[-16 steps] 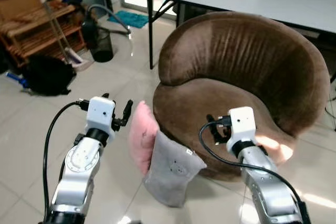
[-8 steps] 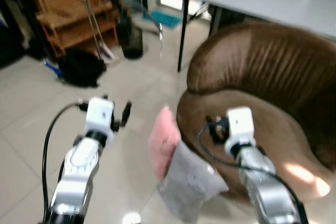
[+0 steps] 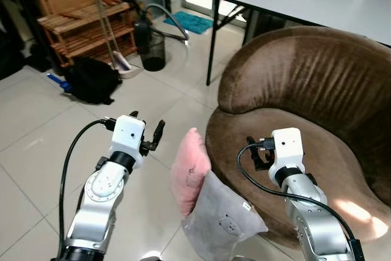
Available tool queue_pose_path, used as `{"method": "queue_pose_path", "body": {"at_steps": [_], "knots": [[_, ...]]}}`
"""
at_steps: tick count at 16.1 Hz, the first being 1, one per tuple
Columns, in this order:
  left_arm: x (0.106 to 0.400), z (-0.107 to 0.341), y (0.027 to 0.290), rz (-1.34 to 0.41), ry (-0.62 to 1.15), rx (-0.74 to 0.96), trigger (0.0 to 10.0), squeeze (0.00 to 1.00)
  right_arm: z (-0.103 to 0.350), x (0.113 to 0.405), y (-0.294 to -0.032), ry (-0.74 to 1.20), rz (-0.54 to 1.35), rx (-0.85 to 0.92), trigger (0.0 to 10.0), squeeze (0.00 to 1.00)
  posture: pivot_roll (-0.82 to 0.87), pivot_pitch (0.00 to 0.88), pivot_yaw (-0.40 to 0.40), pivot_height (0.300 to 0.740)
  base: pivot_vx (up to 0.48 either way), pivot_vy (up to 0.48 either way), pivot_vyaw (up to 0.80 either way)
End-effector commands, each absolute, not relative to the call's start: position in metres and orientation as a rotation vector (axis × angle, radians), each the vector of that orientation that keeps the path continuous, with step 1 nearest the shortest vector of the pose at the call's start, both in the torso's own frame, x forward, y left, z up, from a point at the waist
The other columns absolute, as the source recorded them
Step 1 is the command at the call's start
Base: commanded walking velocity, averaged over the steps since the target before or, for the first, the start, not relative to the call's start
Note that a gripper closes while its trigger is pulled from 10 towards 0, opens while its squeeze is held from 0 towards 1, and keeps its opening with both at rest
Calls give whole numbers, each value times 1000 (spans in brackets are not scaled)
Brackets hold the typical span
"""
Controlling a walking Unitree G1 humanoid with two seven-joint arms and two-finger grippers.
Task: Move the pillow to the sofa from floor
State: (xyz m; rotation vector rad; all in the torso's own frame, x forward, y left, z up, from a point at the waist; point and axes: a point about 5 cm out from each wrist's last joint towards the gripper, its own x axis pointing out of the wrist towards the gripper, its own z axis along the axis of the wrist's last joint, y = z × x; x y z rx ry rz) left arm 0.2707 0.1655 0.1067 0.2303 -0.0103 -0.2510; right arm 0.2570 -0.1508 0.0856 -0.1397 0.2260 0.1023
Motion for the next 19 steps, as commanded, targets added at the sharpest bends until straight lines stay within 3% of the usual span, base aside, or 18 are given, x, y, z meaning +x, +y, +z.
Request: {"method": "queue_pose_path", "body": {"at_steps": [1, 15, 19], "knots": [[269, 104, 165, -265, -4, 243, 10000, 0, 88, 257, -153, 217, 95, -137, 10000, 0, -12, 40, -1, 706, 0, 0, 0], [261, 96, 168, -278, 9, 247, 10000, 0, 83, 257, -153, 227, 124, -152, 10000, 0, -10, 51, -8, 556, 0, 0, 0], [261, 98, 170, -251, -6, 256, 10000, 0, 84, 257, -155, 220, 124, -166, 10000, 0, -15, 60, -13, 551, 0, 0, 0]]}}
